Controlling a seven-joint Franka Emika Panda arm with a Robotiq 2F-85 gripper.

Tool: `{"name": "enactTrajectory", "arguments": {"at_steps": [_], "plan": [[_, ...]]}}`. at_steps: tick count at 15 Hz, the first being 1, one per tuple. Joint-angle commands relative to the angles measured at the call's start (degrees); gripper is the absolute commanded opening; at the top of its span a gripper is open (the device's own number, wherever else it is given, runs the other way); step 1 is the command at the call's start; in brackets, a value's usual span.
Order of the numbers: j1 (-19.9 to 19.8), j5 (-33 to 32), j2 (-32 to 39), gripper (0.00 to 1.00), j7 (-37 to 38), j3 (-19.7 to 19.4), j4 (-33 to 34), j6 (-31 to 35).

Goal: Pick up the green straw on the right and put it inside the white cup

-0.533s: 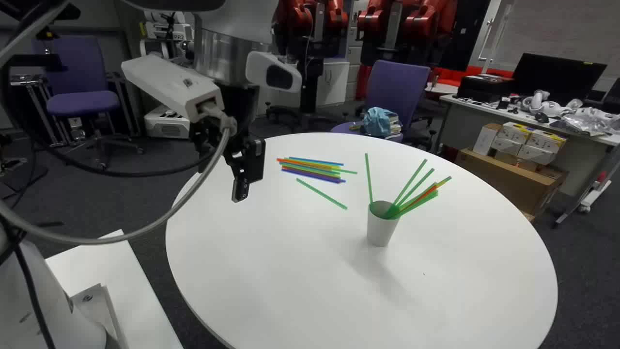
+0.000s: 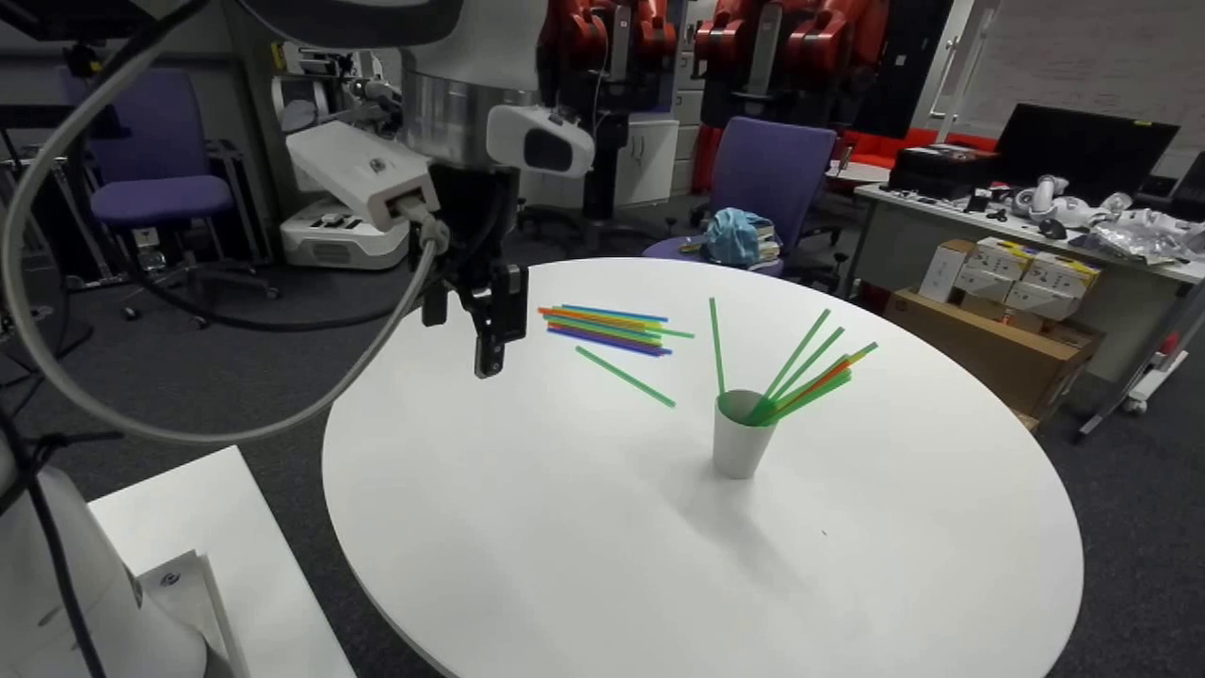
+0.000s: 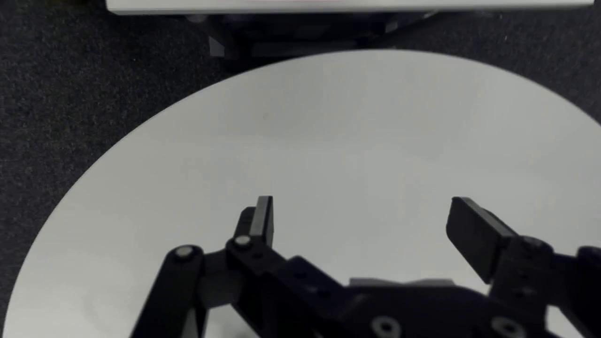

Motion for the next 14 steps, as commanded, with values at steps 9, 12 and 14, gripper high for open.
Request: {"name": "enactTrajectory", "arguments": {"at_steps": [9, 12, 14], "plan": [[-0.7, 10.4, 36.7, 1.00, 33.6, 6.2, 17.7, 21.3], [-0.1, 9.9, 36.4, 1.00, 32.7, 5.9, 16.2, 21.5], [-0.1, 9.9, 37.1, 1.00, 32.7, 5.8, 16.2, 21.5]]}}
